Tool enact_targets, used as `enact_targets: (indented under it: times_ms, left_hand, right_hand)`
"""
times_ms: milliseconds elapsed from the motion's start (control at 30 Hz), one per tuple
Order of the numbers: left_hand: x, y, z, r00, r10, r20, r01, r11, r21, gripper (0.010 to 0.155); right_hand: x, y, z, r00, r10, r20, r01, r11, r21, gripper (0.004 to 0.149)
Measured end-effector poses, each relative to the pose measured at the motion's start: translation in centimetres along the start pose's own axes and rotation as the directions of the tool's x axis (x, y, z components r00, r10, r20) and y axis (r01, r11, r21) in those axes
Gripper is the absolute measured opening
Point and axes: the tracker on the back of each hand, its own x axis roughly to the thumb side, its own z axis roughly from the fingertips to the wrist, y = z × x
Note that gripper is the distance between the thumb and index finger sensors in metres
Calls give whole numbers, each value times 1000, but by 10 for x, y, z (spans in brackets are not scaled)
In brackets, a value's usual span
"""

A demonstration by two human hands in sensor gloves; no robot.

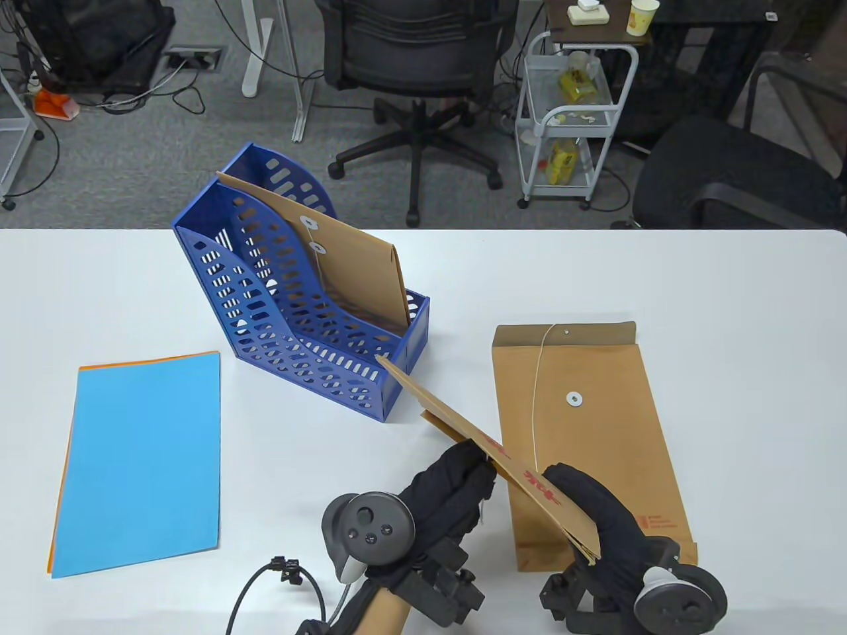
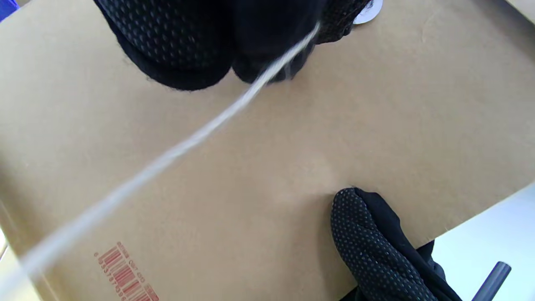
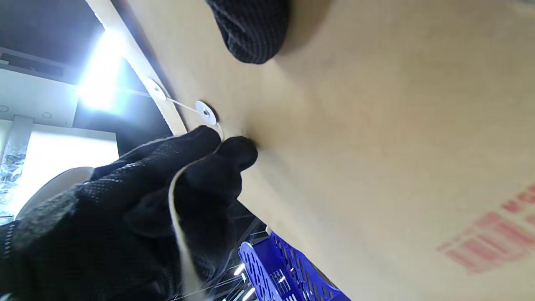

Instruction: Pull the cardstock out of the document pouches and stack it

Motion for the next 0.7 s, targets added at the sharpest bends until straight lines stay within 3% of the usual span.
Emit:
enact_targets:
  times_ms: [100, 233, 367, 533, 700]
  left_hand:
    - [-2, 4, -1, 999, -14, 32, 15, 999, -34, 41]
    - [-6, 15, 6, 991, 119, 62, -126, 985, 121, 40]
    - [-3, 26, 10, 965, 207, 163, -232, 961, 152, 40]
    - [13, 13, 10, 963, 52, 265, -45, 998, -32, 39]
    - [15, -10, 6, 953, -208, 222, 247, 955, -163, 40]
  right_hand:
    - [2, 0, -1, 1000, 14, 8, -13, 1000, -5, 34]
    - [-2, -3, -1, 998, 59, -12, -59, 998, -36, 34]
    - [-7, -2, -2, 992, 121, -23, -121, 992, -23, 34]
    - [-4, 0, -2, 990, 139, -9, -139, 990, -23, 34]
    - [-8, -6, 1, 998, -6, -65, 2, 998, -67, 34]
